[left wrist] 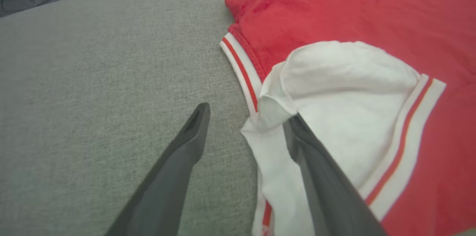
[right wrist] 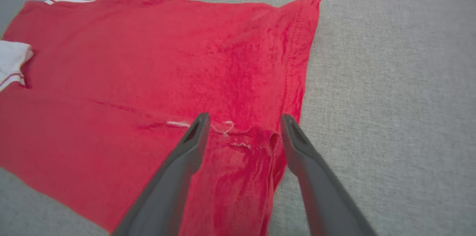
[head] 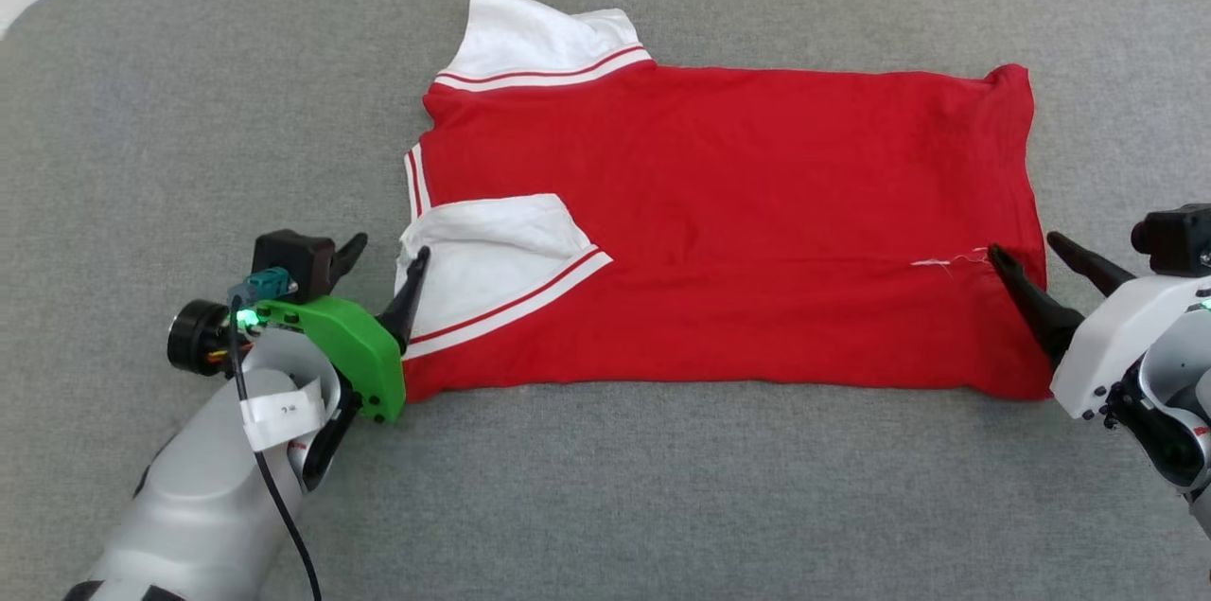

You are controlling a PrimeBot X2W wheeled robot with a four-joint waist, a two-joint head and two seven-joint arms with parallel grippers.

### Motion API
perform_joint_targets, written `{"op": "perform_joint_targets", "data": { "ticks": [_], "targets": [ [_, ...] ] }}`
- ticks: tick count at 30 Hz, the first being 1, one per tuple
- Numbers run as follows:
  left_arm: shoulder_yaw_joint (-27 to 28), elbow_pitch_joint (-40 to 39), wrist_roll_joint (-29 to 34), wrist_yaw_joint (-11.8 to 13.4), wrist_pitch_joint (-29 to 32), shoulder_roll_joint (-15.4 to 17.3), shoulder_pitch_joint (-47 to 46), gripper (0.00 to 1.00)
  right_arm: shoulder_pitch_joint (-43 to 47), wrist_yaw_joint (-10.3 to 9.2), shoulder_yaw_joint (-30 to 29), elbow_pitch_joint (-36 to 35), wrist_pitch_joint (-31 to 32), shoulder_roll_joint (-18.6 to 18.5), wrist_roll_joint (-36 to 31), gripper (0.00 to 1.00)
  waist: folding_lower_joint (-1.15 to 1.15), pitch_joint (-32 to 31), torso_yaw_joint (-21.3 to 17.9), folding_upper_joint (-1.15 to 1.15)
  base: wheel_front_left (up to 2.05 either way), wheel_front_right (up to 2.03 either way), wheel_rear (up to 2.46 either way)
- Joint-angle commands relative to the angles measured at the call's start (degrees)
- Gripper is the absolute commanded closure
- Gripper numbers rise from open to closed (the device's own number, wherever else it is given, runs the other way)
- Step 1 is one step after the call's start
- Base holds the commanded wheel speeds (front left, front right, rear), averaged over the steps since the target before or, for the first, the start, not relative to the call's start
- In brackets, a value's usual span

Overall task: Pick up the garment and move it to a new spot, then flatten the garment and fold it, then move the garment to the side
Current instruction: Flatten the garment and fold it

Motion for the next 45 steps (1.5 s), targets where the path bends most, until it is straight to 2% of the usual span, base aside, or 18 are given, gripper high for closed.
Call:
{"op": "perform_joint_targets", "data": {
  "ticks": [1, 4, 7, 11, 17, 20, 25, 38, 39, 40, 45],
  "targets": [
    [0.2, -0.6, -0.6, -0.1, -0.6, 1.0, -1.8, 0.0, 0.5, -0.04, -0.3, -0.6, -0.8, -0.4, 0.4, 0.0, 0.0, -1.8, 0.8, 0.0, 0.0, 0.0, 0.0],
    [0.0, -3.4, -1.4, -0.1, 0.0, 3.3, -3.6, 0.0, 2.0, -0.04, -0.8, -2.8, -1.9, -1.4, 0.7, 0.0, 0.0, -3.5, 1.5, 0.0, 0.0, 0.0, 0.0],
    [-1.0, -6.5, -3.5, -0.1, 4.7, 5.4, -5.0, 0.0, 3.1, -0.04, -1.7, -4.6, -2.2, -2.2, 0.8, 0.0, 0.0, -4.6, 1.9, 0.0, 0.0, 0.0, 0.0],
    [-3.5, -11.7, -8.2, -0.1, 16.9, 8.2, -6.3, 0.0, 4.3, -0.04, -2.0, -6.5, -1.5, -3.2, -0.4, 0.0, 0.0, -5.4, 2.4, 0.0, 0.0, 0.0, 0.0],
    [-8.5, -19.1, -15.9, -0.1, 37.3, 12.3, -7.8, 0.0, 5.8, -0.04, -3.3, -8.5, 0.2, -2.7, -1.8, 0.0, 0.0, -5.7, 2.8, 0.0, 0.0, 0.0, 0.0],
    [-10.3, -20.5, -17.9, -0.1, 43.4, 13.6, -8.2, 0.0, 6.3, -0.04, -3.8, -9.2, 1.2, -2.3, -2.2, 0.0, 0.0, -5.5, 2.5, 0.0, 0.0, 0.0, 0.0],
    [-13.0, -19.7, -20.6, -0.2, 50.6, 13.4, -7.4, 0.0, 6.6, -0.04, -4.6, -10.5, 3.8, -1.5, -2.6, 0.0, 0.0, -4.0, 1.2, 0.0, 0.0, 0.0, 0.0],
    [-17.2, -11.7, -23.4, -0.2, 51.1, 9.9, -3.1, 0.0, 4.6, -0.04, -4.3, -10.5, 5.5, -0.5, -3.5, 0.0, 0.0, -1.3, -1.3, 0.0, 0.0, 0.0, 0.0],
    [-17.6, -11.4, -23.4, -0.2, 50.5, 9.8, -2.9, 0.59, 4.5, -0.04, -4.3, -10.6, 5.6, -0.7, -3.7, 0.0, 0.0, -1.4, -1.4, 0.0, 0.0, 0.0, 0.0],
    [-17.7, -11.3, -23.3, -0.2, 49.7, 9.8, -2.9, 1.0, 4.3, -0.04, -4.3, -10.6, 5.6, -0.8, -3.8, 0.0, 0.0, -1.4, -1.4, 0.0, 0.0, 0.0, 0.0],
    [-18.4, -12.3, -22.8, -0.2, 44.8, 10.8, -4.0, 1.0, 3.1, -0.04, -5.1, -11.6, 6.1, -2.2, -4.9, 0.0, 0.0, -2.3, -1.2, 0.0, 0.0, 0.0, 0.0]
  ]
}}
